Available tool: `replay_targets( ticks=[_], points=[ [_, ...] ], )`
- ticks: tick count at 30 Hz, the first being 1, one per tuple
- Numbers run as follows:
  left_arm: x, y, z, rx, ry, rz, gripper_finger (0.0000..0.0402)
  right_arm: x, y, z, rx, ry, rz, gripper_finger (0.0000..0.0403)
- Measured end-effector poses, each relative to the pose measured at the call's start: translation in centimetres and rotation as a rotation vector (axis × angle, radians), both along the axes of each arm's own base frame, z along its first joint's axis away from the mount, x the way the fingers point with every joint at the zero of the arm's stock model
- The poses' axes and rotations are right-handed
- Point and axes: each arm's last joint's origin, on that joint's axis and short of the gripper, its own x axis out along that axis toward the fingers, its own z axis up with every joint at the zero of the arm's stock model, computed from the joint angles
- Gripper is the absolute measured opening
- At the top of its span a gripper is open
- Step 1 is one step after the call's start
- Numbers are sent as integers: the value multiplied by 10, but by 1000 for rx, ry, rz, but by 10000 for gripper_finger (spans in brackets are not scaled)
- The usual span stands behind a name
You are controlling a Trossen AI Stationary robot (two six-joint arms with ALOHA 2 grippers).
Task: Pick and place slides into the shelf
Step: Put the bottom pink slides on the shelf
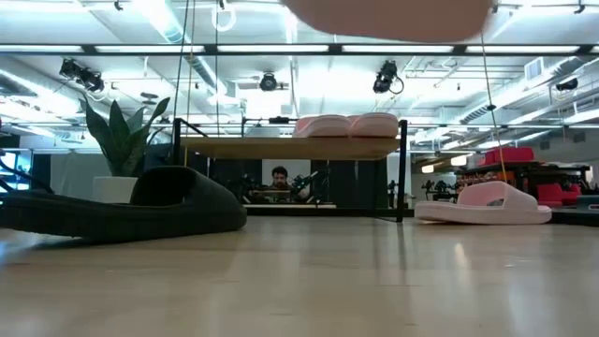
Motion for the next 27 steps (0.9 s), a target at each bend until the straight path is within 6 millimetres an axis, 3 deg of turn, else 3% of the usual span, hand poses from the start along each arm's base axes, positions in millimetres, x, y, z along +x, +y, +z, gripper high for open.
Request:
replay_targets(
  ticks=[5, 10, 16, 22, 27],
  points=[
    [-37, 16, 31, 37, -209, 104, 23, 15, -58, 23, 139, -267, -220, 22],
    [-61, 27, 48, 32, -319, 117, 22, 48, -111, 14, 219, -398, -220, 13],
    [-75, 31, 54, 89, -327, 77, 7, 84, -156, -2, 238, -533, -286, 16],
    [-74, 31, 55, 109, -332, 61, 13, 140, -194, -8, 233, -529, -303, 11],
    [-74, 31, 55, 110, -325, 60, 30, 178, -212, 7, 133, -344, -391, 14]
  ],
)
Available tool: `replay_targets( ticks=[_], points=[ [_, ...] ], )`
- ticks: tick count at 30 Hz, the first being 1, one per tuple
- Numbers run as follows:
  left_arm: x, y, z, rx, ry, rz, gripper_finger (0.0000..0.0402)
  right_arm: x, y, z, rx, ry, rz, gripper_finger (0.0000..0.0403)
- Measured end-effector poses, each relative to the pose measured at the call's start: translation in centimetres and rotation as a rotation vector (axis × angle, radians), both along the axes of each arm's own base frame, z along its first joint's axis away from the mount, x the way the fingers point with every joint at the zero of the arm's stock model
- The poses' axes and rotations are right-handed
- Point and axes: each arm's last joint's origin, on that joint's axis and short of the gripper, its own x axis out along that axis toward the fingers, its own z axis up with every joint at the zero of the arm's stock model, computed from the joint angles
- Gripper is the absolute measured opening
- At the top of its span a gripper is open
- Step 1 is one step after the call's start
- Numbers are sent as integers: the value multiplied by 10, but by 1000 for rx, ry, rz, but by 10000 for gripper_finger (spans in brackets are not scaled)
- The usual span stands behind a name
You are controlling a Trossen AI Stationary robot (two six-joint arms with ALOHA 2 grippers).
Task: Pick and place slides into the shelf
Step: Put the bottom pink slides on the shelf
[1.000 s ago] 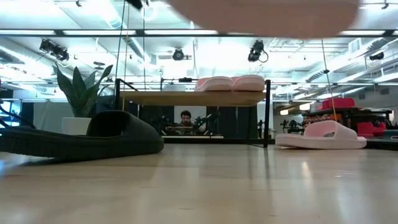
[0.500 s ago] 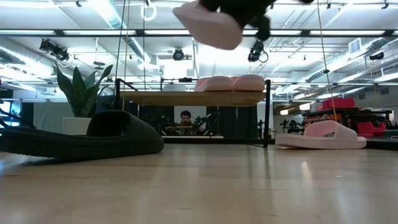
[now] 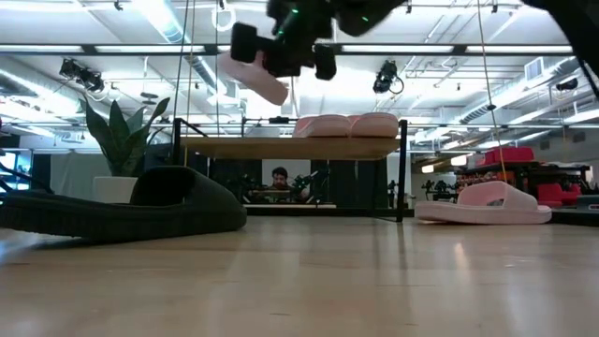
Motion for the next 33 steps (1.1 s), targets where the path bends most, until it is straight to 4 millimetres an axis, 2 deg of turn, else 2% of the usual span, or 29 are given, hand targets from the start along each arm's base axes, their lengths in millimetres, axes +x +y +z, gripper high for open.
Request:
replay_targets(
  ticks=[4, 9, 16, 22, 27, 33],
  points=[
    [-1, 0, -2, -1, 15, 2, 33, 10, -13, 12, 35, 126, -104, 13],
    [-2, 1, -4, 5, 39, 3, 23, 9, -27, 22, 102, 146, -151, 16],
    [-3, 1, -4, -18, 33, 13, 8, 3, -43, 2, 204, 161, -158, 14],
    [-3, 1, -4, -20, 32, 14, 10, 2, -60, -18, 222, 216, -210, 15],
    [-3, 1, -4, -21, 32, 15, 23, -1, -70, -20, 225, 222, -234, 18],
    [-2, 1, -4, -21, 33, 15, 22, -3, -72, -19, 236, 250, -213, 44]
  ],
)
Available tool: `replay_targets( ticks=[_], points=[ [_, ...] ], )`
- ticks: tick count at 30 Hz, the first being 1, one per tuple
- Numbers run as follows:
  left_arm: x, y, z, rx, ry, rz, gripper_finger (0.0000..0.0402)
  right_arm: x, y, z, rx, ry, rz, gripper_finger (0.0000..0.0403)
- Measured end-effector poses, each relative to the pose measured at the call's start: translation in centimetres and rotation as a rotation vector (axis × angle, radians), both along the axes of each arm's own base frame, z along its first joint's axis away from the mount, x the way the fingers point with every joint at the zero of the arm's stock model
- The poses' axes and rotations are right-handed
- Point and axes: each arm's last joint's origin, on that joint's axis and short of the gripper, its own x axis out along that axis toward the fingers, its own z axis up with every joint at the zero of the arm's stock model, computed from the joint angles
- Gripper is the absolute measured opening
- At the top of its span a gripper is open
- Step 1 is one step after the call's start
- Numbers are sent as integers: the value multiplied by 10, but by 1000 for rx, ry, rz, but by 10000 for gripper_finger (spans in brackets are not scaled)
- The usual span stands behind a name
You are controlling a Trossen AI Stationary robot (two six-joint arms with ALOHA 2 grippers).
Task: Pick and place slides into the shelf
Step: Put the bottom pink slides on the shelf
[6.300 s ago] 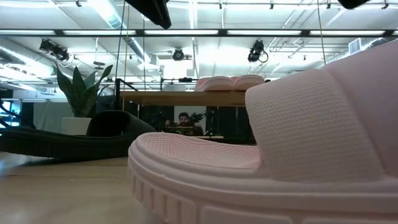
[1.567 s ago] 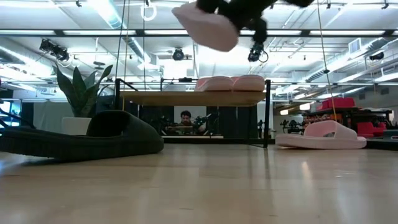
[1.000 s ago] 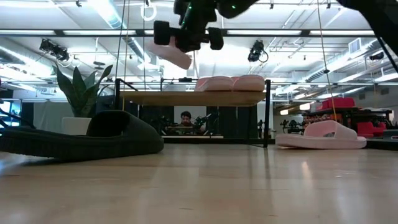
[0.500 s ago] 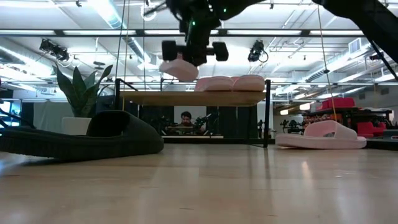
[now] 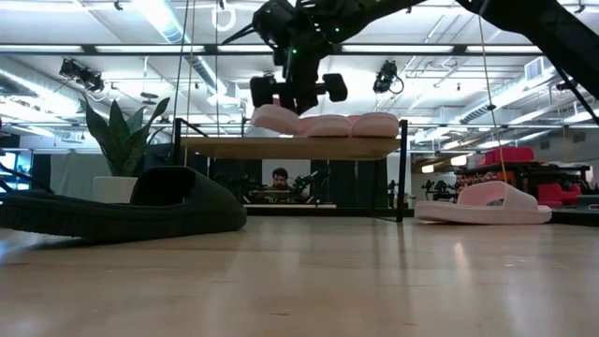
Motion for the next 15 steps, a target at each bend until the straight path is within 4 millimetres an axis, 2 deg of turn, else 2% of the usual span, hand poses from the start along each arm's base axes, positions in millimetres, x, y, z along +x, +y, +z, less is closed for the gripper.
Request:
replay_targets(
  ticks=[7, 15],
  points=[
    [0, 0, 0, -1, 0, 0, 8, 0, 1, -1, 32, 35, 52, 71],
    [0, 0, 0, -62, -33, 30, 21, 2, 2, -2, 90, 38, 134, 97]
  ],
)
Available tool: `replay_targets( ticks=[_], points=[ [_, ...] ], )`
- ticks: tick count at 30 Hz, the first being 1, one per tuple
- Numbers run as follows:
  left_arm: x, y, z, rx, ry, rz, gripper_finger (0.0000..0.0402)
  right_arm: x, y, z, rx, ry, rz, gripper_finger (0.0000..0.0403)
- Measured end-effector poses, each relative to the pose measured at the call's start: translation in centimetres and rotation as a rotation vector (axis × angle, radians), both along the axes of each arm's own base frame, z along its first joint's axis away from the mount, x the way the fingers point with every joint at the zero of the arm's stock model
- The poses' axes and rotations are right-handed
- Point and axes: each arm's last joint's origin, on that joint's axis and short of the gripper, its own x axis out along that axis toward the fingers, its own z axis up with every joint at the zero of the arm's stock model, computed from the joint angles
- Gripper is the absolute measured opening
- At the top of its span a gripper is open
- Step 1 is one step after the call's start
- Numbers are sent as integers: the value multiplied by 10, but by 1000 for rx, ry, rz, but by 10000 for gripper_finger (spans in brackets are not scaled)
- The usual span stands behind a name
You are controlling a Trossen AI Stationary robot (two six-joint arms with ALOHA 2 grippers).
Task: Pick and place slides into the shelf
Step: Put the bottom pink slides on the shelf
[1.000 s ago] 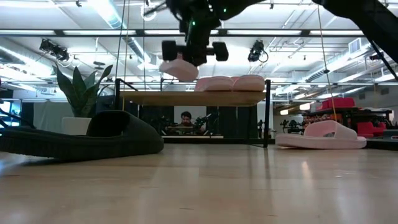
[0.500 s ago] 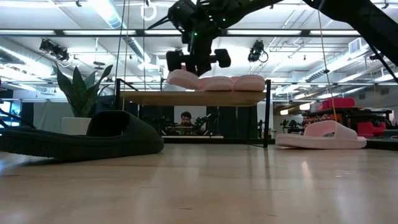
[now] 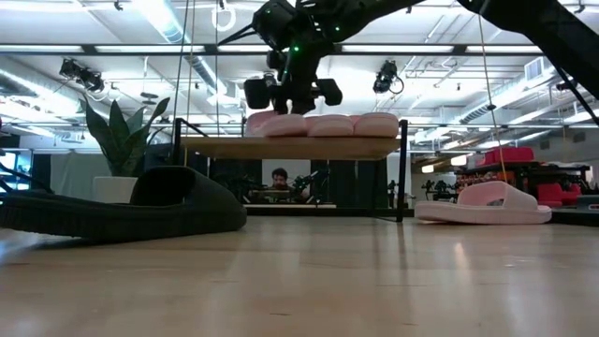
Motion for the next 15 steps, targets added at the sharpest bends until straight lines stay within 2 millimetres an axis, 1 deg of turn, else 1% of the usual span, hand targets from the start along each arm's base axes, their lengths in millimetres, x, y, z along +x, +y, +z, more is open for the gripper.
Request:
replay_targets(
  ticks=[5, 9, 15],
  points=[
    [0, 0, 0, -16, -7, 8, 18, 1, 3, 0, 2, 4, 16, 103],
    [-1, 0, -2, -47, -9, 26, 9, -1, 8, 8, 20, -8, 45, 103],
    [-3, 1, -5, -72, 16, 47, 11, -2, 29, 18, 34, -3, 104, 103]
  ],
)
